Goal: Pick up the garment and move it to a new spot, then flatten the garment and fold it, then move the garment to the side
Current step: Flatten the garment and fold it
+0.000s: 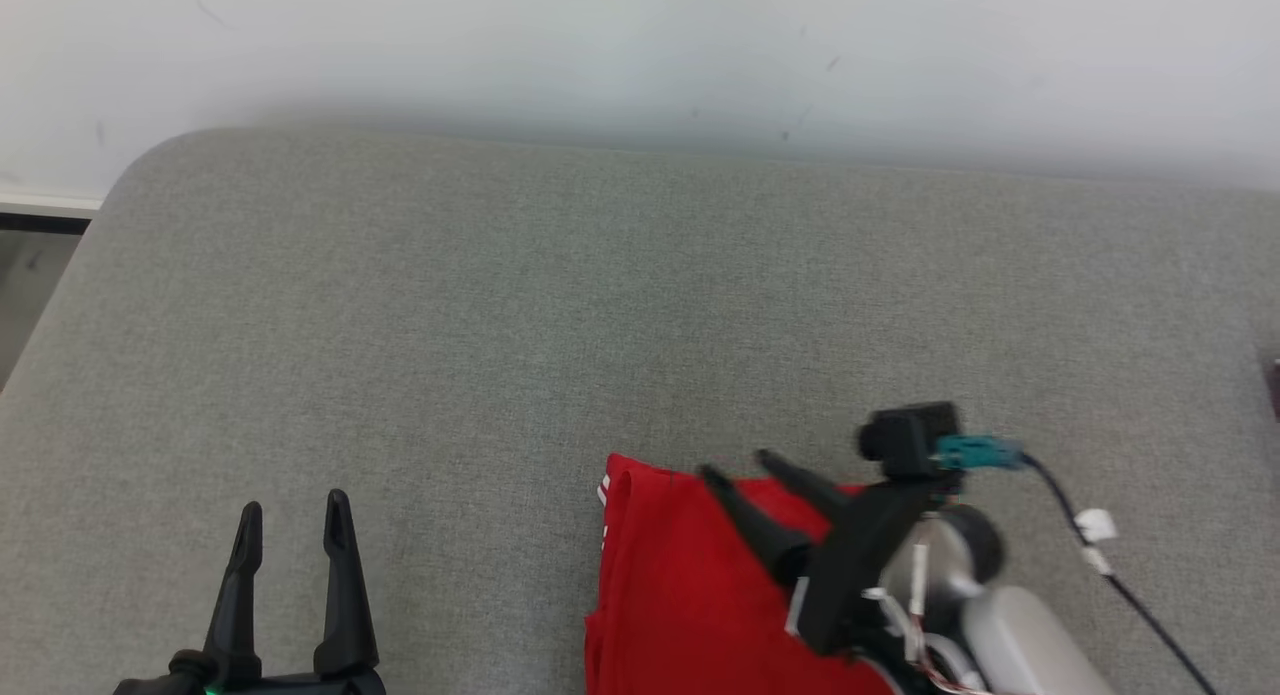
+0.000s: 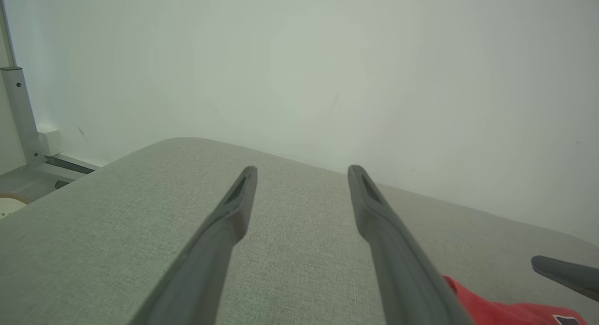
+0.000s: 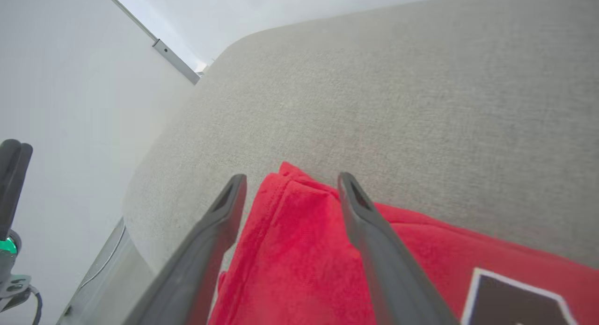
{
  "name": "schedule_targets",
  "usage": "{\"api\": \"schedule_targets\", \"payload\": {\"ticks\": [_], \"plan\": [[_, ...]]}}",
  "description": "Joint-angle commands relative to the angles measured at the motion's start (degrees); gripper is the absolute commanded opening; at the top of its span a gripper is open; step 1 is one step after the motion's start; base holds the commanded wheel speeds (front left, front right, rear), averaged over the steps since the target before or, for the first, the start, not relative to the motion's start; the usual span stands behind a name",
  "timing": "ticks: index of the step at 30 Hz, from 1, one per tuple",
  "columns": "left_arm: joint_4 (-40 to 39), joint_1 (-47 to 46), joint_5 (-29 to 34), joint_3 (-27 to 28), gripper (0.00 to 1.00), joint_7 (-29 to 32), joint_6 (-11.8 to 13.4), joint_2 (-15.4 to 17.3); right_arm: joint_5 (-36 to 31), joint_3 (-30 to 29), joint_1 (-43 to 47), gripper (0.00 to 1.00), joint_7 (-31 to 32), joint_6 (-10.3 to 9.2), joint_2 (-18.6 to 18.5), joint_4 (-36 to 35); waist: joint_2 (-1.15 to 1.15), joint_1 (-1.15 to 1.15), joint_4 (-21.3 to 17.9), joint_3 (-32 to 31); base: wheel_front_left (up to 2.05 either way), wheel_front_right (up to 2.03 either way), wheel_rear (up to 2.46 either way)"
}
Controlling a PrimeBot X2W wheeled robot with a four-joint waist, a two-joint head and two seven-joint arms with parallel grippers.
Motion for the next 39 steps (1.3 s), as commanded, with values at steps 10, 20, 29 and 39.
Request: {"api": "schedule_targets", "payload": {"ticks": [10,20,29,39], "plan": [[0.1,0.3,0.7,-0.2,1.00,-0.2,0.1,0.0,-16.4,-19.9,13.0,1.00,-6.6,-0.12,-0.2,-11.8,0.00,0.00,-2.3,-1.2,0.00,0.00,0.00],[4.3,1.3,4.6,0.8,1.00,-0.2,-1.0,0.2,-23.5,-24.0,18.3,1.00,-26.4,-0.12,0.2,-8.0,0.00,0.00,-6.4,-4.2,0.00,0.00,0.00],[7.1,3.6,7.8,1.9,1.00,-0.2,-2.4,0.4,-27.4,-24.1,20.3,1.00,-34.9,-0.12,0.2,-1.3,0.00,0.00,-8.4,-7.7,0.00,0.00,0.00],[7.9,4.7,7.9,3.6,1.00,-0.2,-3.0,0.1,-28.1,-23.2,20.2,1.00,-37.0,-0.12,0.2,2.0,0.00,0.00,-8.2,-8.7,0.00,0.00,0.00]]}}
